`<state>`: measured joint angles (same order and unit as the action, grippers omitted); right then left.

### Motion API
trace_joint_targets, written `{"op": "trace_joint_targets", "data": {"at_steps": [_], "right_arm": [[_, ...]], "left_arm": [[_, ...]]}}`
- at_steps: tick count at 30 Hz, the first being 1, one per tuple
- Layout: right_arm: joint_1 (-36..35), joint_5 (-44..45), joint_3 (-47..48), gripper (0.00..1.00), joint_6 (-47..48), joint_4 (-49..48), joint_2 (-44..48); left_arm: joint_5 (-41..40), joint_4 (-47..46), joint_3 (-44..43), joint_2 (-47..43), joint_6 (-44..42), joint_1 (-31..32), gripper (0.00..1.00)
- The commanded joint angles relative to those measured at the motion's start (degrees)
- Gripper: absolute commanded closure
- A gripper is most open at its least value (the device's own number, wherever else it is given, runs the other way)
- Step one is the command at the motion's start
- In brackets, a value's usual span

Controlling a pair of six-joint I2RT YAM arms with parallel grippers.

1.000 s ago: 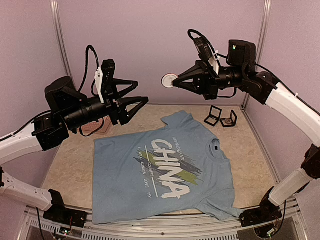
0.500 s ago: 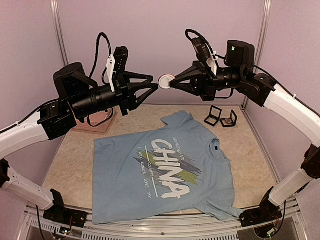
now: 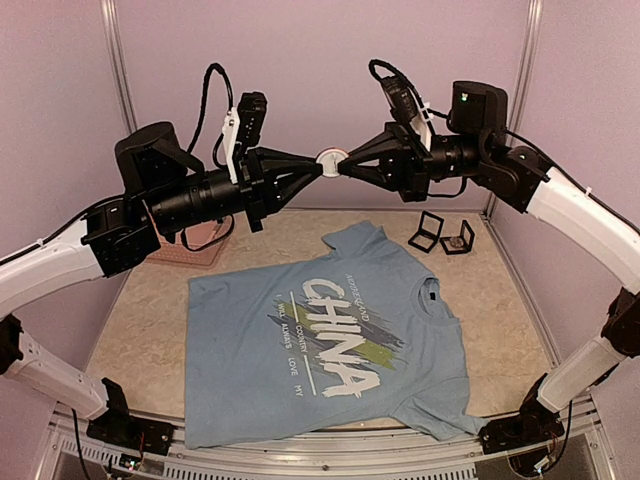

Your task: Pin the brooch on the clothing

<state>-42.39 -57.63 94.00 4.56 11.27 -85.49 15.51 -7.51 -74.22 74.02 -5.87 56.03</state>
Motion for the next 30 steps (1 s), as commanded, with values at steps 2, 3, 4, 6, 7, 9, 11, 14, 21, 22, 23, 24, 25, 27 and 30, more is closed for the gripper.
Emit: {"op": "trace_joint_targets", "data": {"at_steps": [2, 3, 4, 6, 7, 9, 11, 14, 21, 22, 23, 24, 25, 27, 30], "right_arm": [[-0.9, 0.6, 2.0, 1.0, 1.3, 1.8, -0.6], [-0.9, 0.7, 2.1, 1.0, 1.4, 2.0, -0.6], [-0.9, 0.6, 2.2, 1.0, 1.7, 2.1, -0.7], [-0.9, 0.5, 2.2, 1.0, 2.0, 2.4, -0.6], [-0.9, 0.5, 2.2, 1.0, 2.2, 2.5, -0.6], [-0.9, 0.4, 2.2, 1.0, 2.4, 2.8, -0.7], [-0.9, 0.4, 2.3, 1.0, 2.3, 2.9, -0.9], [-0.9, 0.8, 2.4, 1.0, 2.4, 3.3, -0.9], [-0.9, 3.5, 0.1, 0.17, 2.3, 1.0, 0.3], [-0.9, 3.5, -0.4, 0.04, 2.4, 0.3, 0.7], [-0.9, 3.4, -1.0, 0.01, 2.7, -0.6, 1.1], [-0.9, 3.6, -1.8, 0.01, 2.6, -1.7, 1.6], [-0.9, 4.0, -2.8, 0.01, 2.1, -4.0, 2.0], [-0.9, 6.0, -4.7, 0.0, -0.1, -7.8, 2.7], [-0.9, 9.7, -4.7, 0.02, -3.8, -10.2, 2.5]], "left_arm": [[1.3, -0.4, -1.6, 0.7, -0.3, 0.5, 1.0], [1.5, -0.4, -1.6, 0.8, -0.3, 0.5, 1.0], [1.6, -0.4, -1.6, 0.8, -0.3, 0.5, 1.0], [1.6, -0.4, -1.3, 0.6, -0.3, 0.5, 1.0], [1.6, -0.6, -1.2, 0.5, -0.4, 0.5, 1.0], [1.6, -1.0, -0.7, 0.4, -0.5, 0.5, 1.0], [1.4, -1.7, 0.0, 0.1, -0.5, 0.4, 1.0], [0.9, -3.2, 1.1, -0.3, -0.4, 0.5, 1.0], [-2.5, -3.0, 2.1, -0.9, -1.4, 0.5, 1.0], [-2.6, -3.3, 2.6, -1.1, -1.4, 0.5, 1.0], [-2.8, -3.7, 3.0, -1.4, -1.6, 0.5, 1.0], [-2.9, -3.8, 3.3, -1.6, -1.8, 0.6, 1.0], [-3.0, -3.8, 3.5, -1.8, -2.0, 0.6, 1.0], [-3.4, -3.8, 3.6, -1.9, -2.8, 0.8, 1.0], [-4.1, -3.7, 3.9, -1.9, -4.0, 1.4, 1.0]]}}
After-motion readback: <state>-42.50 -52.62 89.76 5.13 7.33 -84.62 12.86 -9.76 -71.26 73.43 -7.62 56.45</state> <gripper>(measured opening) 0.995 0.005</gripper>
